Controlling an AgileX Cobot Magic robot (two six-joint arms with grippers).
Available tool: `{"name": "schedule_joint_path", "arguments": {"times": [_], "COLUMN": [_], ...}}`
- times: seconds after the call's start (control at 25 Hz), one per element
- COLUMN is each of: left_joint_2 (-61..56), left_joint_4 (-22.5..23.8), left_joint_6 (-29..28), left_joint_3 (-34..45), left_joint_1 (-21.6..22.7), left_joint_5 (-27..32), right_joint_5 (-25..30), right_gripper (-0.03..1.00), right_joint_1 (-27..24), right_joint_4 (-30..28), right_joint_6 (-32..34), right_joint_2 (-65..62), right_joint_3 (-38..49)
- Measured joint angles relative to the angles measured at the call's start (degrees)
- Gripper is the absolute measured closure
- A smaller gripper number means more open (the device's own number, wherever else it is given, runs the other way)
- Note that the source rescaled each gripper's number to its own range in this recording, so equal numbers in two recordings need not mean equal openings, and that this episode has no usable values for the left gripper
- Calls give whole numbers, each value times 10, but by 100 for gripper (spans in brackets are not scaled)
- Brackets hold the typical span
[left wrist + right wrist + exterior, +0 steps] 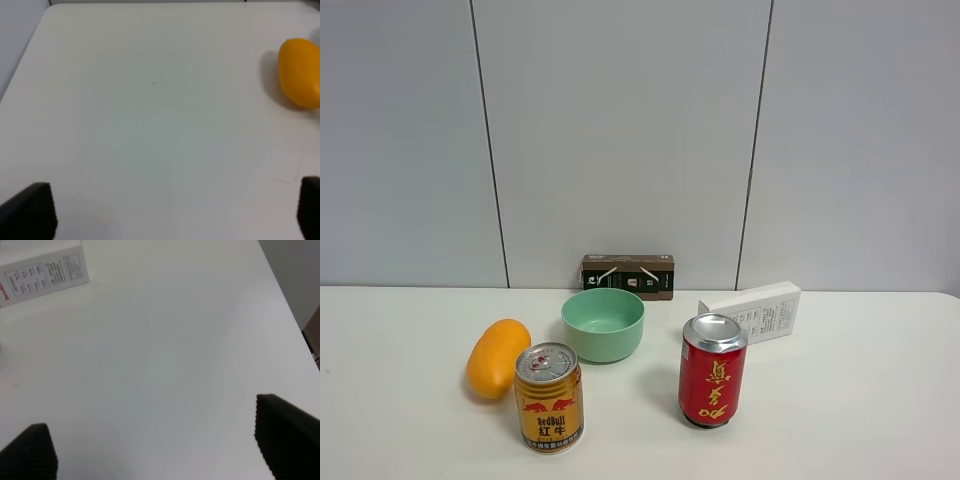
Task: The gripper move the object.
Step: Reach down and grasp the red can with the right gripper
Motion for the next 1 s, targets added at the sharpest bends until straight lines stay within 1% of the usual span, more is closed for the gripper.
{"name": "schedule_joint_path", "arguments": {"times": [0.44, 0.6, 0.8, 0.92, 1.0], "left_joint_2": [0, 0, 0, 0, 0], "left_joint_4": [0, 0, 0, 0, 0], "left_joint_6": [0, 0, 0, 0, 0], "left_joint_3": [0, 0, 0, 0, 0], "left_joint_1": [0, 0, 0, 0, 0], "left_joint_5": [0, 0, 0, 0, 0], "right_joint_5": [-1, -2, -2, -3, -4], "right_gripper": [52, 52, 52, 52, 52], "right_joint_1": [0, 0, 0, 0, 0], "right_joint_4": [1, 23, 28, 45, 46], "right_joint_6": [5, 24, 25, 25, 26], "right_joint_2": [0, 0, 0, 0, 0], "right_joint_3": [0, 0, 0, 0, 0]}}
